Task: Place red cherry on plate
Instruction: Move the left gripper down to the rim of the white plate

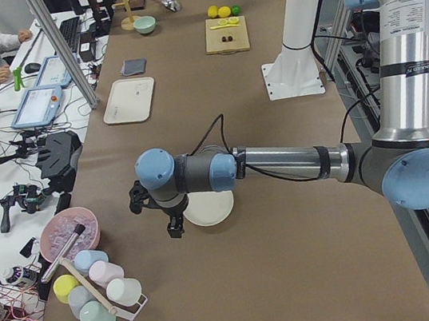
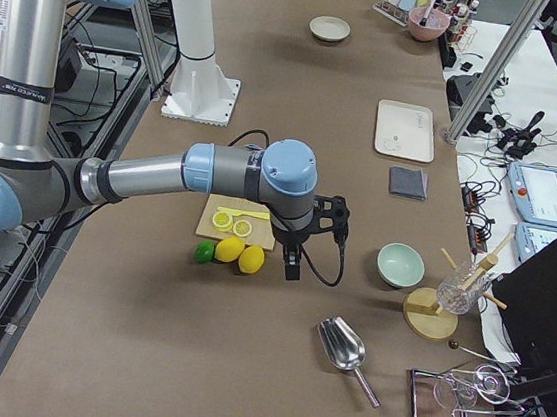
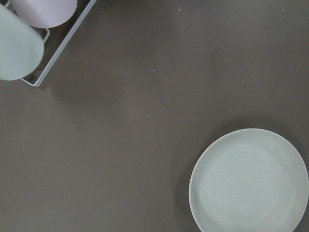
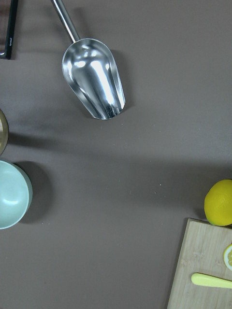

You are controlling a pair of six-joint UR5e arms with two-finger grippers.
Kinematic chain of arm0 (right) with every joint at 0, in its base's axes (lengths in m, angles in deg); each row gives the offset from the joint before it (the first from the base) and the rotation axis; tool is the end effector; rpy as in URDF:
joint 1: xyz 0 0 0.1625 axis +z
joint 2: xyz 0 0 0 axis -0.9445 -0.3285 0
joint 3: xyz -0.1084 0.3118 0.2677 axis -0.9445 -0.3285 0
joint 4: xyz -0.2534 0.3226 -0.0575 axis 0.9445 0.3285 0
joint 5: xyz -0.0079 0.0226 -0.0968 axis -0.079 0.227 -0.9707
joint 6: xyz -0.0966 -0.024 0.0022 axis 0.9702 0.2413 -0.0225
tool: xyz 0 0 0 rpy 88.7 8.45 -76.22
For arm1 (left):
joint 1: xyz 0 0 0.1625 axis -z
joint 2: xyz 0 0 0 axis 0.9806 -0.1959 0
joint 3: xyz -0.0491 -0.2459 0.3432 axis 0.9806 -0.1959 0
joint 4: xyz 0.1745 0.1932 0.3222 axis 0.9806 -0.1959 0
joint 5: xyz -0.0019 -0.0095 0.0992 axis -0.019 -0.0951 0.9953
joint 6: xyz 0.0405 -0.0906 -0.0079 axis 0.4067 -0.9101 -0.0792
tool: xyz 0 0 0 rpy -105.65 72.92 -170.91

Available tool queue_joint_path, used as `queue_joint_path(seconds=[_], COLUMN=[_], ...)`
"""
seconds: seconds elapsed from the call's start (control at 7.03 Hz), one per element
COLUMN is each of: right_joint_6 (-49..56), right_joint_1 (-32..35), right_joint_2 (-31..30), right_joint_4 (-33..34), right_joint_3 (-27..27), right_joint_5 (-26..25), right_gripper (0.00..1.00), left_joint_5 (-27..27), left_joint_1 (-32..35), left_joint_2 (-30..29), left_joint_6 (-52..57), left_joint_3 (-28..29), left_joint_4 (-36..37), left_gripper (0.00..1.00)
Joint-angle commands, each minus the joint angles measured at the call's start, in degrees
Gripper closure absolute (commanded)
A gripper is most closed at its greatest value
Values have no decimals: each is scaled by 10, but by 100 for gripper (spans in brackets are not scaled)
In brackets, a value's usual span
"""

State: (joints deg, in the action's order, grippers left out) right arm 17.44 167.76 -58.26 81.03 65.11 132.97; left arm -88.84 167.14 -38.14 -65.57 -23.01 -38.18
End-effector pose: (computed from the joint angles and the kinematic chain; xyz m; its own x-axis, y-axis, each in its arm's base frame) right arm 0.1100 -0.4160 0.5435 0.6736 -0.1527 0.7232 0.0201 0.9819 0.1885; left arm -0.0393 -0.5094 0.5993 0.5876 0.1510 -0.7949 -0.0760 0.9884 0.1316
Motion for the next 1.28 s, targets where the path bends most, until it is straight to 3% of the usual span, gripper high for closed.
queue_joint_path(seconds=[0.0,0.14,0.43,0.85,1.14], right_joint_6=[0,0,0,1,1], right_joint_1=[0,0,0,0,-1], right_joint_2=[-1,-1,-5,-20,-27], right_joint_4=[0,0,0,0,0], right_joint_3=[3,2,3,16,19], right_joint_5=[0,0,0,1,1], right_gripper=[0,0,0,0,0], left_joint_5=[-89,-119,-117,-114,-110], left_joint_1=[-2,-12,-44,-63,-95], left_joint_2=[-2,-1,-3,-5,-11], left_joint_6=[12,13,8,2,-72], left_joint_3=[51,85,134,162,167], left_joint_4=[-50,-93,-150,-183,-242], left_gripper=[2,2,2,2,2])
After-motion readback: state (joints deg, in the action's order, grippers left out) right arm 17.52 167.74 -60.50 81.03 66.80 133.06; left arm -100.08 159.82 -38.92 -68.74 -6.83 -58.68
